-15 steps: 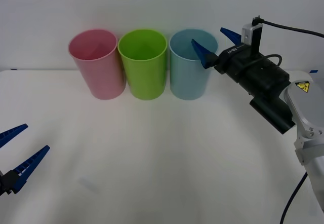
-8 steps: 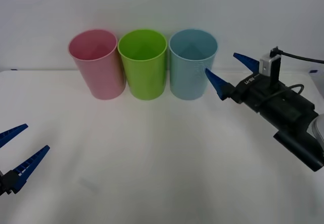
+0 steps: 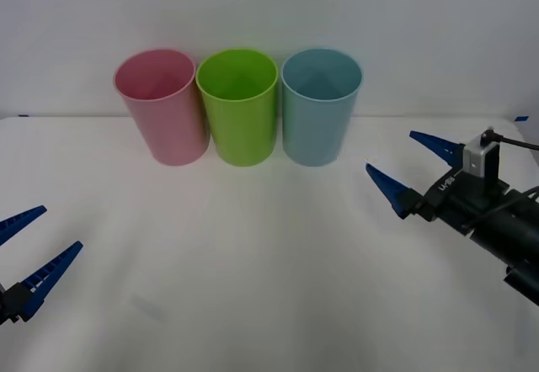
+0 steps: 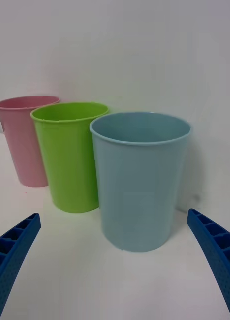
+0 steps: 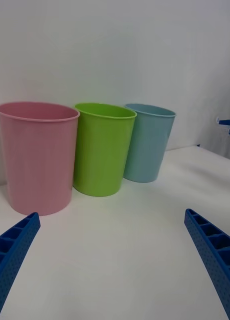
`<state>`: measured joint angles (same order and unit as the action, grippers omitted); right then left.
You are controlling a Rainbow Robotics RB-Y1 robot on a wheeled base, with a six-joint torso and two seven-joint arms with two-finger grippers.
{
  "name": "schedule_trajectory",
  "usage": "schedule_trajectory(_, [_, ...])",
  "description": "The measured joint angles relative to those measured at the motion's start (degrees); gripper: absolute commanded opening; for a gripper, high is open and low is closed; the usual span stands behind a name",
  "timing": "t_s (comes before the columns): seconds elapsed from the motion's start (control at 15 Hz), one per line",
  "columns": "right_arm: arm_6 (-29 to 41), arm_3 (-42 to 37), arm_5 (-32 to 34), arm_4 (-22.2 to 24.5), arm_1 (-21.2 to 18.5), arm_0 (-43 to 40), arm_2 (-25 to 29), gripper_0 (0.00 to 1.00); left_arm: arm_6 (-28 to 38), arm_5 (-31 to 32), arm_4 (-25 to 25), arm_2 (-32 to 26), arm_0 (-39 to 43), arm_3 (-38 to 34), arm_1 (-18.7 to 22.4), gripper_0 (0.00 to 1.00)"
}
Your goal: Grasp the object on the table and drop it into the matching bin: aluminum can to the light blue bin, PET bottle to the pink bin.
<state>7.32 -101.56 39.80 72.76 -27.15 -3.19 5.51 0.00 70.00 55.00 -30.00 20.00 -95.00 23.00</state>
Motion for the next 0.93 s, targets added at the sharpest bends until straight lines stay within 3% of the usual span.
schedule_trajectory(0.4, [-10.9, 0.0, 4.8, -2.9, 0.4, -6.2, 5.7, 1.0, 0.0, 0.0, 0.0, 0.0, 0.0, 0.0, 0.0, 1.0])
schedule_trajectory(0.93, [-9.9, 0.0, 18.6, -8.7, 0.5, -14.9, 13.6, 1.0, 0.0, 0.0, 0.0, 0.0, 0.0, 0.0, 0.0, 1.0])
